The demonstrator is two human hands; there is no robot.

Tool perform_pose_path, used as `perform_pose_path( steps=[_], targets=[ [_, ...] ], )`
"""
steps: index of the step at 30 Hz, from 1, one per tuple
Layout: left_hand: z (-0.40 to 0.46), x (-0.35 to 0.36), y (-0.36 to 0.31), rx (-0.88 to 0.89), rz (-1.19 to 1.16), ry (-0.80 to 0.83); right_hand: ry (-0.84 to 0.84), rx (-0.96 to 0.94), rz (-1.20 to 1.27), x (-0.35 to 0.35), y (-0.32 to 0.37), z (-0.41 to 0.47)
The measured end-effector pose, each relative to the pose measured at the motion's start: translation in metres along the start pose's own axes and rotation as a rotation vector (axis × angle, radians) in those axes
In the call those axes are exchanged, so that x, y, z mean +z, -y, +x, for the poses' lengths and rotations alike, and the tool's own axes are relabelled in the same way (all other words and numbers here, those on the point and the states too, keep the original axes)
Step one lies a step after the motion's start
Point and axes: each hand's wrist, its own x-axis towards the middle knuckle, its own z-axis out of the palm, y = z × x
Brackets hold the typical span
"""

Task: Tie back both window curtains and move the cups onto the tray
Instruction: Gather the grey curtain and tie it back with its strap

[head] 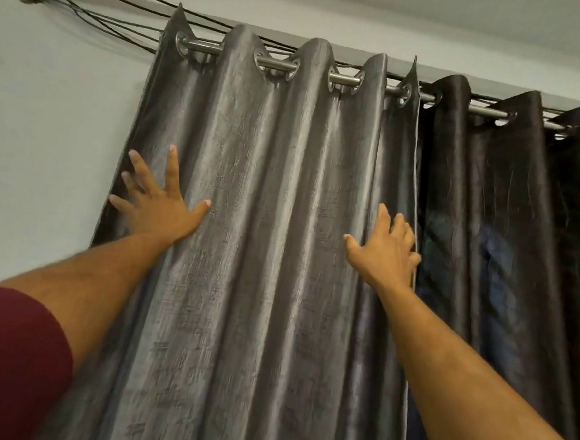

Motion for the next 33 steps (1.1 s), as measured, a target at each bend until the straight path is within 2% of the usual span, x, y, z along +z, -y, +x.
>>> perform_pose_path(
  steps=[2, 7, 13, 17, 20, 21, 25, 27, 29, 31, 33],
  targets=[
    [0.013, -0.001, 0.0, 0.008, 0.001, 0.011, -0.086, 0.015, 0.01, 0.004, 0.001, 0.015],
    [0.04, 0.006, 0.001, -0.002, -0.17, 0.095, -0.075, 0.064, 0.105, 0.019, 0.001, 0.056],
    [0.08, 0.015, -0.02, 0.15, -0.183, 0.067, -0.116, 0.001, 0.27, 0.026, 0.014, 0.086],
    [0.114, 0.018, -0.053, 0.313, -0.17, 0.054, -0.145, 0.009, 0.229, 0.024, 0.045, 0.106],
    [0.122, 0.025, -0.088, 0.404, -0.164, 0.141, -0.052, -0.097, 0.158, 0.027, 0.075, 0.118],
    [0.12, 0.027, -0.103, 0.462, -0.203, 0.166, -0.012, -0.17, 0.203, 0.03, 0.088, 0.12],
    [0.102, 0.03, -0.16, 0.596, -0.4, 0.167, 0.217, -0.444, 0.696, 0.043, 0.143, 0.121],
    [0.102, 0.026, -0.159, 0.651, -0.35, 0.164, 0.307, -0.364, 0.893, 0.046, 0.152, 0.12],
    [0.103, 0.021, -0.135, 0.699, -0.354, 0.207, 0.37, -0.238, 0.978, 0.045, 0.152, 0.122],
    [0.102, 0.022, -0.11, 0.728, -0.401, 0.262, 0.376, -0.135, 0.973, 0.044, 0.152, 0.122],
    [0.096, 0.027, -0.099, 0.773, -0.334, 0.331, 0.317, -0.094, 0.839, 0.045, 0.171, 0.119]
  ],
)
